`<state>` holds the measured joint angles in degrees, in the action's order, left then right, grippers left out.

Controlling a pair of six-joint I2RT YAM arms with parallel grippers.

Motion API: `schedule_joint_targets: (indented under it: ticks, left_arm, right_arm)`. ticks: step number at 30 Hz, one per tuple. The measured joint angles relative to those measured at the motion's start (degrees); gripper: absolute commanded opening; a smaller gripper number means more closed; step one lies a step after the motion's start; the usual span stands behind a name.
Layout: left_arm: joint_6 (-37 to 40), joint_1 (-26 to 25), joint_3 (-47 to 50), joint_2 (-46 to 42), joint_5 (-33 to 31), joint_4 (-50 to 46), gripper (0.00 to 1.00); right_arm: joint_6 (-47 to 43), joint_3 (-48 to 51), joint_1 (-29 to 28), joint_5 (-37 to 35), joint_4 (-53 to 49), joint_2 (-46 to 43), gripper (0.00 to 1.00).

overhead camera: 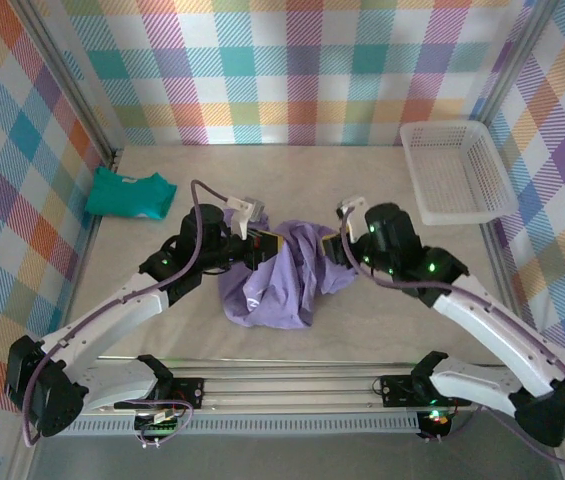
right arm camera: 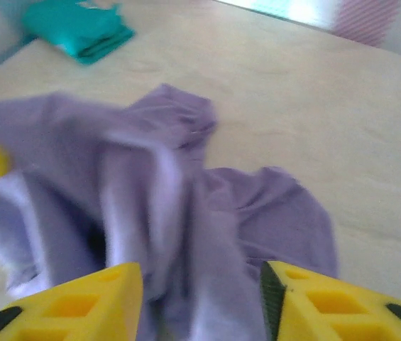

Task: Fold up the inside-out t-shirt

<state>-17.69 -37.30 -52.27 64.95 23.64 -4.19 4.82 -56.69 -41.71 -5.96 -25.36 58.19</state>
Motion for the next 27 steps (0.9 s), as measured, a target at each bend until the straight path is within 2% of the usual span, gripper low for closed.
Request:
schedule_joint_targets:
  ticks: [4, 6, 7, 9, 10, 11, 12, 13, 17, 20, 23, 27]
  left_arm:
    - [-0.85, -0.02, -0.26, -0.59, 1.97, -0.26, 0.0]
    - [-0.94, 0.0, -0.26, -0.81, 2.49, -0.35, 0.0]
    - [-0.94, 0.0, -0.26, -0.98, 2.58, -0.46, 0.0]
    - [-0.94, 0.0, -0.28, -1.31, 2.67, -0.85, 0.0]
    - [-0.94, 0.0, -0.28, -1.57, 2.32, -1.38, 0.0]
    - [-0.96, 0.0, -0.28, -1.88, 1.6, -1.9, 0.0]
    - [-1.01, 0.0, -0.28, -2.32, -0.39, -2.64, 0.0]
    - [-1.33, 0.0, -0.42, -2.86, -3.56, -3.85, 0.06]
    - [-3.8, 0.37, -4.33, -3.13, -20.72, -13.03, 0.39]
    - [-4.11, 0.76, -9.84, -1.14, -29.29, -19.87, 0.55]
    - [-4.0, 0.61, -11.54, -1.66, -30.1, -22.67, 0.63]
    - [-4.42, -0.72, -8.55, -7.34, -22.14, -22.53, 0.66]
  right_arm:
    - [0.33, 7.06, -2.64, 5.38, 5.75, -0.48, 0.58]
    - [0.44, 8.2, -2.69, 7.02, 7.34, 1.81, 0.54]
    - [0.42, 8.26, -2.69, 7.56, 8.22, 3.37, 0.45]
    - [0.37, 8.2, -2.69, 8.39, 10.62, 6.08, 0.14]
    - [0.33, 8.02, -2.69, 8.9, 11.52, 7.32, 0.02]
    - [0.22, 7.76, -2.62, 9.62, 11.91, 8.11, 0.0]
    - [0.28, 7.52, -2.32, 11.02, 12.24, 8.41, 0.0]
    - [0.15, 7.48, -1.68, 13.33, 12.57, 8.15, 0.0]
    - [2.69, 9.03, 3.74, 29.57, 19.52, 3.56, 0.0]
    - [7.45, 9.84, 5.7, 36.98, 27.1, 1.84, 0.0]
    - [11.89, 9.92, 5.68, 39.21, 32.35, 2.86, 0.0]
    - [15.43, 10.14, 5.66, 39.41, 34.8, 4.22, 0.0]
